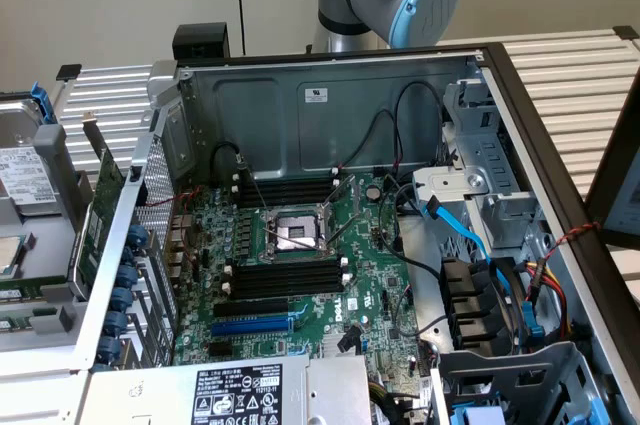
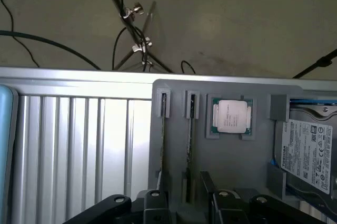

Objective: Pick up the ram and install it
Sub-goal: 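Pick up the ram and move it above insertion slot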

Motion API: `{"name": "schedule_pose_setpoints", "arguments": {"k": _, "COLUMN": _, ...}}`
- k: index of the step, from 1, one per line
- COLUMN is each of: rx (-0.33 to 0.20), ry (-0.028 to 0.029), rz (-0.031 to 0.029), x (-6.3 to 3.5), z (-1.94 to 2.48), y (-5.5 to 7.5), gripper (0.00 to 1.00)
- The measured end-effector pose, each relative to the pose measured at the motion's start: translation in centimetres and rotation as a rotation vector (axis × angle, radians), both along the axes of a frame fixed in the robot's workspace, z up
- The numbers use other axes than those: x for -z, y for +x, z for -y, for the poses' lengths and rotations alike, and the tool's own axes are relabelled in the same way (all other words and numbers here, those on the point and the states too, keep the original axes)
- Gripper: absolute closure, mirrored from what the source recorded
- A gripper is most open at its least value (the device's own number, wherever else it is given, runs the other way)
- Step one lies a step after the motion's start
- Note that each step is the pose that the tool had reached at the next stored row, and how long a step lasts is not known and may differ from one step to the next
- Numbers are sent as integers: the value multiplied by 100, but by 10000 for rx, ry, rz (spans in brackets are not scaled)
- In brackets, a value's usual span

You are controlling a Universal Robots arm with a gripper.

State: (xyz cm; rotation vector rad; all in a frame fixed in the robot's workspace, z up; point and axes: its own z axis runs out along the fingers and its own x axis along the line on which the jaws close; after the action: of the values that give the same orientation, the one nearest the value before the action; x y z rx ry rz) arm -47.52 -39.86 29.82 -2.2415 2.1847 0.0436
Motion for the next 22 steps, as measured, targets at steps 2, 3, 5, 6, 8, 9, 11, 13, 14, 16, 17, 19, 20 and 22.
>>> {"name": "schedule_pose_setpoints", "arguments": {"k": 2, "rx": -4, "ry": -56, "rz": 0, "x": 15, "z": 5, "y": 0, "gripper": 64}}
{"name": "schedule_pose_setpoints", "arguments": {"k": 3, "rx": -5, "ry": -96, "rz": 0, "x": 20, "z": 9, "y": 0, "gripper": 64}}
{"name": "schedule_pose_setpoints", "arguments": {"k": 5, "rx": -5, "ry": -217, "rz": -3, "x": 26, "z": 16, "y": 0, "gripper": 64}}
{"name": "schedule_pose_setpoints", "arguments": {"k": 6, "rx": -5, "ry": -282, "rz": 0, "x": 29, "z": 19, "y": 0, "gripper": 64}}
{"name": "schedule_pose_setpoints", "arguments": {"k": 8, "rx": -5, "ry": -345, "rz": 67, "x": 39, "z": 21, "y": 0, "gripper": 64}}
{"name": "schedule_pose_setpoints", "arguments": {"k": 9, "rx": -4, "ry": -352, "rz": 130, "x": 45, "z": 22, "y": 0, "gripper": 64}}
{"name": "schedule_pose_setpoints", "arguments": {"k": 11, "rx": -4, "ry": -356, "rz": 217, "x": 64, "z": 22, "y": 1, "gripper": 64}}
{"name": "schedule_pose_setpoints", "arguments": {"k": 13, "rx": -5, "ry": -357, "rz": 239, "x": 94, "z": 22, "y": 1, "gripper": 64}}
{"name": "schedule_pose_setpoints", "arguments": {"k": 14, "rx": -6, "ry": -357, "rz": 245, "x": 110, "z": 22, "y": 0, "gripper": 64}}
{"name": "schedule_pose_setpoints", "arguments": {"k": 16, "rx": -7, "ry": -357, "rz": 250, "x": 147, "z": 23, "y": 0, "gripper": 64}}
{"name": "schedule_pose_setpoints", "arguments": {"k": 17, "rx": -9, "ry": -357, "rz": 250, "x": 165, "z": 28, "y": 0, "gripper": 64}}
{"name": "schedule_pose_setpoints", "arguments": {"k": 19, "rx": -11, "ry": -357, "rz": 251, "x": 203, "z": 43, "y": 1, "gripper": 64}}
{"name": "schedule_pose_setpoints", "arguments": {"k": 20, "rx": -12, "ry": -358, "rz": 249, "x": 220, "z": 53, "y": 0, "gripper": 64}}
{"name": "schedule_pose_setpoints", "arguments": {"k": 22, "rx": -12, "ry": -358, "rz": 250, "x": 257, "z": 79, "y": 2, "gripper": 64}}
